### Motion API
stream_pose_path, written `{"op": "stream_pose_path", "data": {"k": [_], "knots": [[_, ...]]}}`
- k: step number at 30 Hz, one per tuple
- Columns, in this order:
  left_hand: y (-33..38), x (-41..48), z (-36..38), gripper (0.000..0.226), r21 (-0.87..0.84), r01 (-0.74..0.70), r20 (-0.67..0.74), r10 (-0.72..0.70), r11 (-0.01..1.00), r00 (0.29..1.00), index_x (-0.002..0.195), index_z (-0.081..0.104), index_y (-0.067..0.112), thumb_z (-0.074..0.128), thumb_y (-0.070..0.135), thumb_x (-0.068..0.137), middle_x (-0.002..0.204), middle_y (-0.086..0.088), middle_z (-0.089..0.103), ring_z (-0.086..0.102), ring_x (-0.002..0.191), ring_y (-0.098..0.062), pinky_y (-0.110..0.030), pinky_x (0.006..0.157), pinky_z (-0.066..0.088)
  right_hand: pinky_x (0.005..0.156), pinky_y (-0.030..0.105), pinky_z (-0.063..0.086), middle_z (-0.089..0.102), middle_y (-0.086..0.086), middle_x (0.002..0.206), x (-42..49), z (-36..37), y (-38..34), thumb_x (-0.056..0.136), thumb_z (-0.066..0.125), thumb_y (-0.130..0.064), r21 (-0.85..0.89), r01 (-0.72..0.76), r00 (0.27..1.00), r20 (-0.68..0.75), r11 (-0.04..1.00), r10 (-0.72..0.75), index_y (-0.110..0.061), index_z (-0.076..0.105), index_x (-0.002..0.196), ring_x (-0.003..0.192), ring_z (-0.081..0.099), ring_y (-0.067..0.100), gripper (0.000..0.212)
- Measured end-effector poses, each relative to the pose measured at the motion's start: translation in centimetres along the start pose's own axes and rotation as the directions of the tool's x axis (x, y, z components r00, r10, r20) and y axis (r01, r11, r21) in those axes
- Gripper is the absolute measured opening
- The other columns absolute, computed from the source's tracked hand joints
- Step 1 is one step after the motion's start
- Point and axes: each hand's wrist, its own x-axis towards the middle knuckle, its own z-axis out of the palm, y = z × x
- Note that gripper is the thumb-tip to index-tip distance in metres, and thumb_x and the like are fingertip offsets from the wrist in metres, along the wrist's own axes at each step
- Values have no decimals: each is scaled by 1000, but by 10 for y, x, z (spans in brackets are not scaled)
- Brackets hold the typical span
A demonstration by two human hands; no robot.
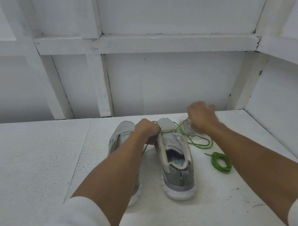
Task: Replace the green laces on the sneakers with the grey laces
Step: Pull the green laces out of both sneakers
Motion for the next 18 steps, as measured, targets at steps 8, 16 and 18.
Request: {"op": "stream_pose_path", "data": {"k": [8,16,18], "knots": [[0,0,0,7,-17,-11,-4,11,1000,1000,81,61,-1,64,5,81,70,-17,65,73,79,-36,-49,74,60,110,53,25,35,1,150,13,-1,10,92,56,-22,185,9,997,75,983,-23,-27,43,138,140,23,29,48],[-1,1,-1,6,-34,-2,1,2,999,1000,79,61,-1,64,3,80,68,-17,65,73,80,-37,-50,74,60,104,50,29,54,-3,124,2,16,-10,87,54,-12,80,96,995,18,992,-97,-25,62,101,128,34,24,20],[-2,3,0,5,-37,-2,5,2,999,1000,80,61,-1,64,3,78,67,-17,66,73,78,-37,-50,74,60,102,48,30,52,2,127,8,5,10,83,53,-7,27,-49,995,-91,998,51,-21,58,112,128,35,27,33]]}}
